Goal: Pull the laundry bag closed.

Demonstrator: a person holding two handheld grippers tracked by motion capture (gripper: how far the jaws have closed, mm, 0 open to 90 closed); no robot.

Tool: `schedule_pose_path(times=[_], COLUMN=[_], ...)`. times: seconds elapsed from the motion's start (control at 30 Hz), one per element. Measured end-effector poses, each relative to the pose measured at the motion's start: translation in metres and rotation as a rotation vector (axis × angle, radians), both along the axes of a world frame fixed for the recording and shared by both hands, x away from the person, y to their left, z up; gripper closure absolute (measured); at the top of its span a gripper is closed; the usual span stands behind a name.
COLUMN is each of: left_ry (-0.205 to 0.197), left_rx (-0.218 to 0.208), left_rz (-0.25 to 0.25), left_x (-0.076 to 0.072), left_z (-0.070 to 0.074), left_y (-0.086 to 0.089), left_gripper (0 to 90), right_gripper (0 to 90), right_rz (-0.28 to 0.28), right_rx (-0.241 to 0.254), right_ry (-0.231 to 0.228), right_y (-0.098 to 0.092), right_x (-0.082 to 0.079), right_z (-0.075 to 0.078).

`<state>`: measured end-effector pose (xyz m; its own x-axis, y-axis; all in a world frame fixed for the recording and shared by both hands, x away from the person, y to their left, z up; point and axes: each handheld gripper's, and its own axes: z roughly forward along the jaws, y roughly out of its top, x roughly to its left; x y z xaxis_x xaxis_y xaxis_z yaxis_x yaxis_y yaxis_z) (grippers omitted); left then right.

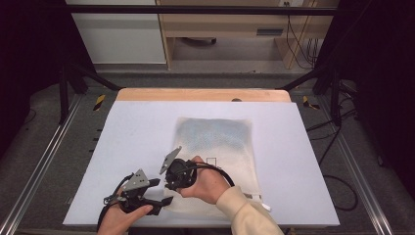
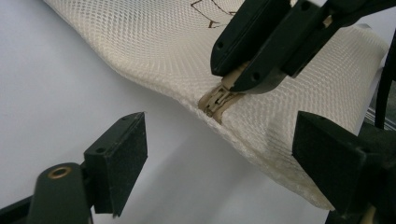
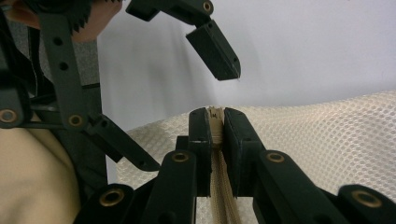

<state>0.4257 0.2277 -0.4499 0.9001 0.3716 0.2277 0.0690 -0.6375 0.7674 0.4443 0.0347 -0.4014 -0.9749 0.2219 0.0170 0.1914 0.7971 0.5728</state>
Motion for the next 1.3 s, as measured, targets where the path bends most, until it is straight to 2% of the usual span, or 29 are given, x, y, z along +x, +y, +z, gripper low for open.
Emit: schedule_pose_path(times=[0.13, 0.33, 0.53, 0.63, 0.8, 0.87, 1.3], left_ry=[0.023, 0.056, 0.068, 0.086, 0.091, 0.100, 0.133], left_rx=[-0.012, -0.032, -0.044, -0.064, -0.062, -0.079, -0.107], left_rz=[-0.010, -0.054, -0.086, -0.094, -0.122, -0.132, -0.147], left_x=[0.003, 0.009, 0.013, 0.015, 0.019, 0.020, 0.027], left_z=[-0.003, -0.009, -0.010, -0.012, -0.015, -0.016, -0.019], left_y=[-0.001, -0.007, -0.010, -0.012, -0.017, -0.017, -0.011], left_gripper=[20.9, 25.6, 29.9, 33.1, 39.2, 40.8, 54.9], right_gripper=[82.1, 82.1, 82.1, 82.1, 82.1, 82.1, 82.1], right_rz=[-0.001, 0.004, 0.010, 0.005, 0.008, 0.009, 0.002], right_rx=[0.004, 0.002, 0.001, -0.004, -0.002, -0.001, 0.005], right_ry=[-0.001, -0.009, -0.010, -0.009, -0.014, -0.014, -0.009], right_y=[-0.001, -0.002, -0.002, -0.002, -0.001, -0.001, -0.002], right_x=[0.000, 0.000, 0.000, 0.000, -0.001, -0.001, -0.001], right_z=[0.001, 0.004, 0.003, 0.003, 0.002, 0.002, 0.001])
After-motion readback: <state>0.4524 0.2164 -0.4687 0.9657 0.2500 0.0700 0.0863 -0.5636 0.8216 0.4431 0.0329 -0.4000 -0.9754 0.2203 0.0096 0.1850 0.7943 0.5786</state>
